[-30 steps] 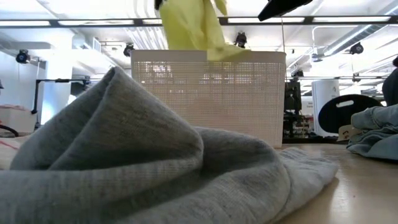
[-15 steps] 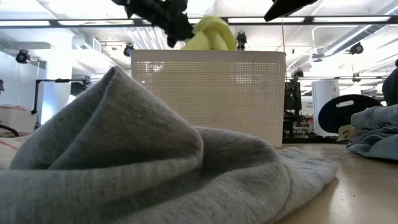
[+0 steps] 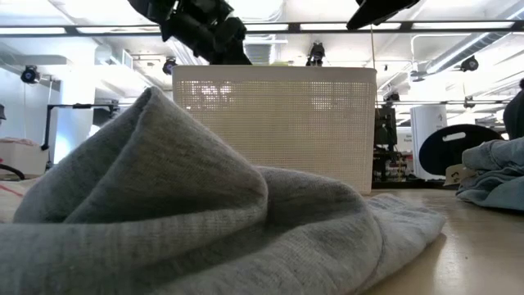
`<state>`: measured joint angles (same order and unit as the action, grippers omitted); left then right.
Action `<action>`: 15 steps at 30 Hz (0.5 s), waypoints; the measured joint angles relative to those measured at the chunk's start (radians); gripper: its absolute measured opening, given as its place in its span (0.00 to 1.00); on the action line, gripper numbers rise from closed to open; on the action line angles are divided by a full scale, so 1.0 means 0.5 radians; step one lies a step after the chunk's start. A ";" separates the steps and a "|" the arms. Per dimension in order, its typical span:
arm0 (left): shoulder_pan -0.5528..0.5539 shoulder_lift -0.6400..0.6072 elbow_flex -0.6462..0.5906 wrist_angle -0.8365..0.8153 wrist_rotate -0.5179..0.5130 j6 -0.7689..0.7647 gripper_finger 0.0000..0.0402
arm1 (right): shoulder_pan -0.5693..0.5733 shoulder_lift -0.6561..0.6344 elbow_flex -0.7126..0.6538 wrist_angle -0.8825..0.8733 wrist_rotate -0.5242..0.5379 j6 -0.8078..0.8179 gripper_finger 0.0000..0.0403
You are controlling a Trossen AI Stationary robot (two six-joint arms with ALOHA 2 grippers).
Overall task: Sort clothes
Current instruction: Put the yellow shirt into the white laundry bin, then put the black boxer into the white laundry bin
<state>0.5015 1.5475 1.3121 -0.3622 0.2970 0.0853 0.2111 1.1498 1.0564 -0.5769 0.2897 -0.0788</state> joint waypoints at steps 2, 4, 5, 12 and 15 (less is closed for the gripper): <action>-0.010 -0.001 0.004 -0.002 0.000 -0.002 0.40 | 0.000 0.000 -0.020 0.065 -0.001 0.000 0.00; -0.018 -0.002 0.036 -0.036 0.000 -0.023 0.48 | 0.000 0.000 -0.035 0.078 -0.001 -0.001 0.00; -0.022 -0.002 0.059 -0.062 -0.001 -0.033 0.51 | 0.000 0.000 -0.038 0.083 -0.001 -0.001 0.00; -0.131 -0.092 0.272 -0.320 -0.163 0.116 0.67 | 0.000 0.000 -0.071 0.107 -0.001 -0.002 0.00; -0.265 -0.156 0.320 -0.443 -0.230 0.203 0.68 | 0.000 0.000 -0.084 0.113 0.000 -0.017 0.00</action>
<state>0.3689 1.4695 1.4721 -0.5837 0.1819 0.1867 0.2111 1.1500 1.0143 -0.5201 0.2895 -0.0872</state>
